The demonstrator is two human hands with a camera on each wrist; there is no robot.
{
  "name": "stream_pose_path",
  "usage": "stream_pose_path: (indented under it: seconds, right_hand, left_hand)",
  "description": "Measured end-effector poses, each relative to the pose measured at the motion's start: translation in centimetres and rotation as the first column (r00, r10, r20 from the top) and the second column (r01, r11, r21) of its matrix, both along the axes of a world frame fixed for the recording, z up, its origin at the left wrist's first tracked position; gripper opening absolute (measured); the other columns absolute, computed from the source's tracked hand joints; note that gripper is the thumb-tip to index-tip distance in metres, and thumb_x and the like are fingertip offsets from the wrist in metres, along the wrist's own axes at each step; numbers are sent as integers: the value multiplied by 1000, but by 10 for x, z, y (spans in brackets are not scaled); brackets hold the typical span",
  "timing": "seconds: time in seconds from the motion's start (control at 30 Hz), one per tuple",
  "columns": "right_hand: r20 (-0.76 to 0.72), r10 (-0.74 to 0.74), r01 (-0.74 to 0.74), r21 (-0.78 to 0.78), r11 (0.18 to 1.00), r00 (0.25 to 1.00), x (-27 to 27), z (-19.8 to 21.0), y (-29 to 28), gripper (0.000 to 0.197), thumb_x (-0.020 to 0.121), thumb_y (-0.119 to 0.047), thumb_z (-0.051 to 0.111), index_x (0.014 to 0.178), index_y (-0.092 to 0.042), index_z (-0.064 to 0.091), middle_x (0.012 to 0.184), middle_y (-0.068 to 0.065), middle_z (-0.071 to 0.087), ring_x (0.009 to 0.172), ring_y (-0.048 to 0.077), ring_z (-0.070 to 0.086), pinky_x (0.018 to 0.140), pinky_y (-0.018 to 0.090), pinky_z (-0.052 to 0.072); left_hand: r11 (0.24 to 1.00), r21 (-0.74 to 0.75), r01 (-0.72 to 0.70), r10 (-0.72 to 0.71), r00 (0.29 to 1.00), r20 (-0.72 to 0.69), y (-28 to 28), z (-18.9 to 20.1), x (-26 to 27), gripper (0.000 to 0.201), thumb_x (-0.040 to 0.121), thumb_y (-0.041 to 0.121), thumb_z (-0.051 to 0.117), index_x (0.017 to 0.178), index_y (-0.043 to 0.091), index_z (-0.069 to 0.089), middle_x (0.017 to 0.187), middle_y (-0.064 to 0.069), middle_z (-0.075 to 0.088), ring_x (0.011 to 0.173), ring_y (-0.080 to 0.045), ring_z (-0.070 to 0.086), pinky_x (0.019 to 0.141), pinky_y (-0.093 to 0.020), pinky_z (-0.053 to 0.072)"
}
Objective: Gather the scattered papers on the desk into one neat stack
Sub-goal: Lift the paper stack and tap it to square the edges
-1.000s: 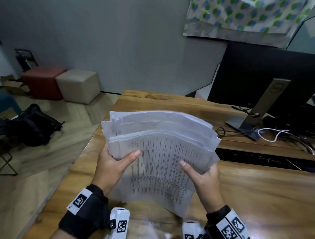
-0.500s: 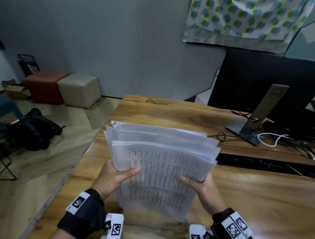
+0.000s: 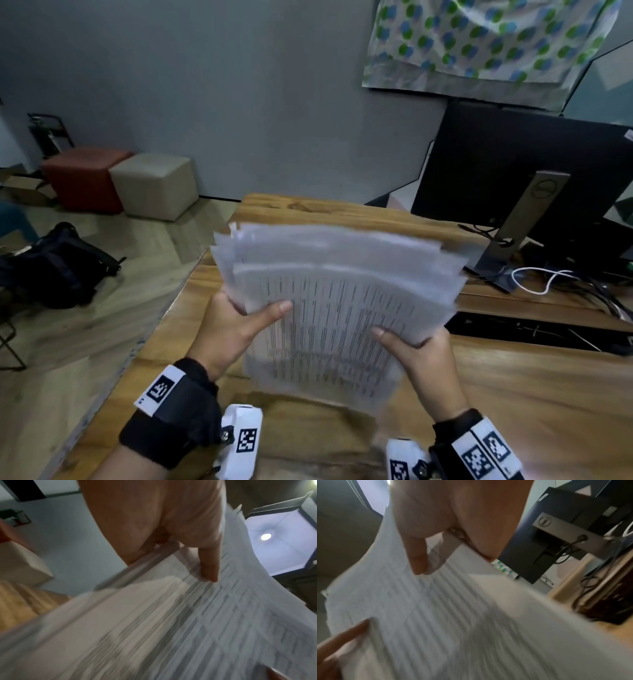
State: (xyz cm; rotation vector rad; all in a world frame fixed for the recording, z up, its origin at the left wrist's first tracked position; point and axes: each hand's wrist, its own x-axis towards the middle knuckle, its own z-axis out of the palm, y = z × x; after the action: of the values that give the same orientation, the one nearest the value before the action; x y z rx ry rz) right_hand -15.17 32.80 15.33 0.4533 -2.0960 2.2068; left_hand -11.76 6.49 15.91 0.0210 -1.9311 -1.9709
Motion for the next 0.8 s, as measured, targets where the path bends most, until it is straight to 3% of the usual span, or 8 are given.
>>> stream_pose_path:
  seconds: [0.1, 0.23, 0.37, 0.5, 0.6, 0.67, 0.73, 0.8]
  right_hand:
    - [11, 27, -28, 25, 999, 1000, 2, -7, 6, 39, 66, -11, 78, 102, -18, 68, 101, 1, 78, 95, 18, 73, 73, 24, 60]
    - [-2, 40, -40, 1, 999, 999, 4, -5, -1, 41, 67, -9, 81, 105, -15, 67, 101, 6, 78, 96, 20, 74, 76, 27, 60]
    - [-5, 8, -8, -21, 1000, 1000, 0, -1, -4, 53, 69, -8, 84, 117, -6, 62, 108, 12, 74, 100, 23, 72, 85, 38, 60]
    - [156, 162, -172, 48, 984, 974, -7, -16, 6, 46, 75, -7, 79, 117, -13, 62, 112, 10, 74, 106, 25, 70, 92, 45, 56]
    - [287, 180, -221, 118, 968, 941, -5, -36, 4, 44, 79, 0, 76, 117, -18, 62, 111, -1, 75, 107, 19, 69, 100, 49, 52]
    - [237, 121, -162, 162, 973, 964, -2, -36, -2, 39, 83, 1, 71, 110, -25, 63, 106, -11, 76, 107, 16, 68, 98, 42, 54]
    - [139, 52, -75, 166, 983, 989, 0, -24, -8, 36, 85, 2, 68, 98, -31, 67, 100, -15, 76, 100, 10, 69, 94, 41, 56]
    - [19, 13, -15, 134, 991, 1000, 2, -6, -12, 44, 86, 3, 66, 90, -41, 71, 95, -17, 75, 92, 2, 68, 87, 39, 57]
  left_hand:
    - [1000, -6, 19, -18, 999, 43, -5, -10, 1, 32, 72, 6, 80, 101, 0, 69, 82, 4, 81, 78, -6, 76, 64, -14, 56]
    - [1000, 10, 20, -20, 1000, -19, 1, -12, 0, 63, 61, 21, 91, 116, 3, 64, 104, -7, 79, 95, -15, 76, 76, -21, 59]
    - [1000, 16, -7, 8, 998, -67, 4, -3, -5, 60, 66, 11, 90, 117, 4, 60, 100, -6, 78, 92, -12, 75, 75, -19, 59]
    - [989, 5, 147, -146, 984, 104, -7, -18, -5, 53, 65, 15, 85, 114, 7, 66, 107, -5, 79, 102, -21, 75, 82, -27, 60]
    - [972, 51, 229, -234, 927, 293, -9, -41, -2, 81, 43, 43, 97, 114, 14, 69, 109, -2, 79, 105, -21, 73, 93, -40, 58]
    - [983, 6, 186, -180, 944, 277, -1, -43, -2, 69, 49, 41, 95, 110, 20, 70, 106, 7, 79, 103, -11, 74, 97, -40, 56]
    - [995, -48, 88, -78, 979, 190, 10, -28, -3, 39, 68, 21, 86, 105, 26, 72, 100, 16, 79, 99, -3, 74, 93, -29, 58]
    - [997, -74, 30, -25, 997, 69, 15, -8, -5, 30, 76, 9, 79, 97, 30, 73, 93, 21, 79, 93, 2, 74, 82, -15, 58]
